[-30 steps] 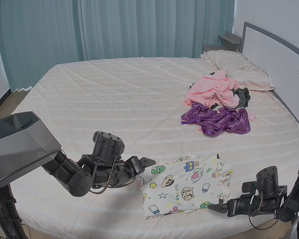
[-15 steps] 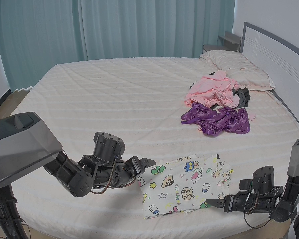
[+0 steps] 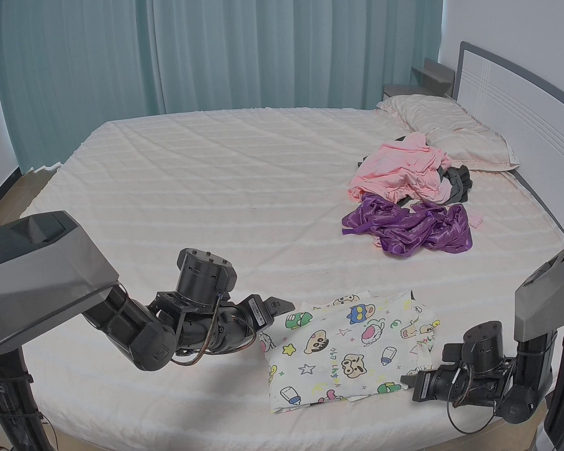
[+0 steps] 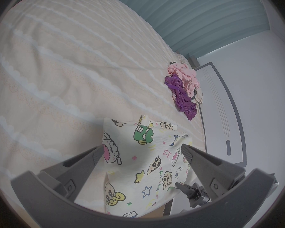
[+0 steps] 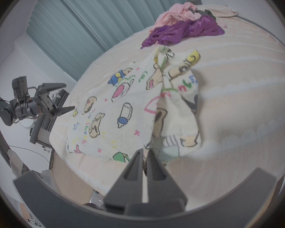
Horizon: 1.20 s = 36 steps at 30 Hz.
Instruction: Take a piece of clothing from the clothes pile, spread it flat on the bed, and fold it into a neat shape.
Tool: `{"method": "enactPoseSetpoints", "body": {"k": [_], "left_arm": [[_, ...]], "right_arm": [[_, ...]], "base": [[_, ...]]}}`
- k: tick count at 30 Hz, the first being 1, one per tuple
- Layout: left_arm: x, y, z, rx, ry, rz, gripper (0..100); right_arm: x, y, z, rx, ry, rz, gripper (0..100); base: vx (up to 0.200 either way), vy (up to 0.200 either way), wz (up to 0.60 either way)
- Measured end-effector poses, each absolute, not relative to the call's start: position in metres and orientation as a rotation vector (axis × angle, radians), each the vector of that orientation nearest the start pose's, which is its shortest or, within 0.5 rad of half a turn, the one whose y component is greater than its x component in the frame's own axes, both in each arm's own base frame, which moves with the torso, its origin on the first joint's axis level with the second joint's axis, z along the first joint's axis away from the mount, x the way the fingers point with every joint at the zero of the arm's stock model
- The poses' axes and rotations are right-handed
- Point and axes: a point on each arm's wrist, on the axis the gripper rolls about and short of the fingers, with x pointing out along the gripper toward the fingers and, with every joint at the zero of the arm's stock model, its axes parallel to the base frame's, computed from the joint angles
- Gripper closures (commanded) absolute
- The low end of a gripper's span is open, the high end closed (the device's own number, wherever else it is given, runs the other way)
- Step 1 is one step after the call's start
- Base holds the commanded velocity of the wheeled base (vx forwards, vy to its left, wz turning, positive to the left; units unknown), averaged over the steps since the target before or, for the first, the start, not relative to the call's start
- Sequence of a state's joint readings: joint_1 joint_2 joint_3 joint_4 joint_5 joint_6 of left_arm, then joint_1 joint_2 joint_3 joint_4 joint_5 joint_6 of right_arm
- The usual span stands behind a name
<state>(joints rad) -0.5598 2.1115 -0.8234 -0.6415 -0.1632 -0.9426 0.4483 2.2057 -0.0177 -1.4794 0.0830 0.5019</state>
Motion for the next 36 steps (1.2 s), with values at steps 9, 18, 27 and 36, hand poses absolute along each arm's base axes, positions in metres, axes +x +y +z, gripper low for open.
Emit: {"method": "enactPoseSetpoints", "body": {"k": [9, 18, 27, 36], "left_arm": [[0.301, -0.192, 0.048, -0.739, 0.916, -0.333, 0], [0.301, -0.192, 0.049, -0.740, 0.915, -0.333, 0], [0.298, -0.191, 0.045, -0.730, 0.939, -0.324, 0], [0.299, -0.195, 0.032, -0.718, 0.969, -0.316, 0]], "right_arm": [[0.188, 0.086, -0.008, 0.311, 0.879, 0.275, 100], [0.187, 0.074, -0.006, 0.282, 0.899, 0.236, 100], [0.187, 0.068, -0.008, 0.256, 0.917, 0.216, 0], [0.188, 0.067, -0.008, 0.257, 0.918, 0.212, 0]], "base": [[0.000, 0.000, 0.00], [0.000, 0.000, 0.00], [0.000, 0.000, 0.00], [0.000, 0.000, 0.00]]}}
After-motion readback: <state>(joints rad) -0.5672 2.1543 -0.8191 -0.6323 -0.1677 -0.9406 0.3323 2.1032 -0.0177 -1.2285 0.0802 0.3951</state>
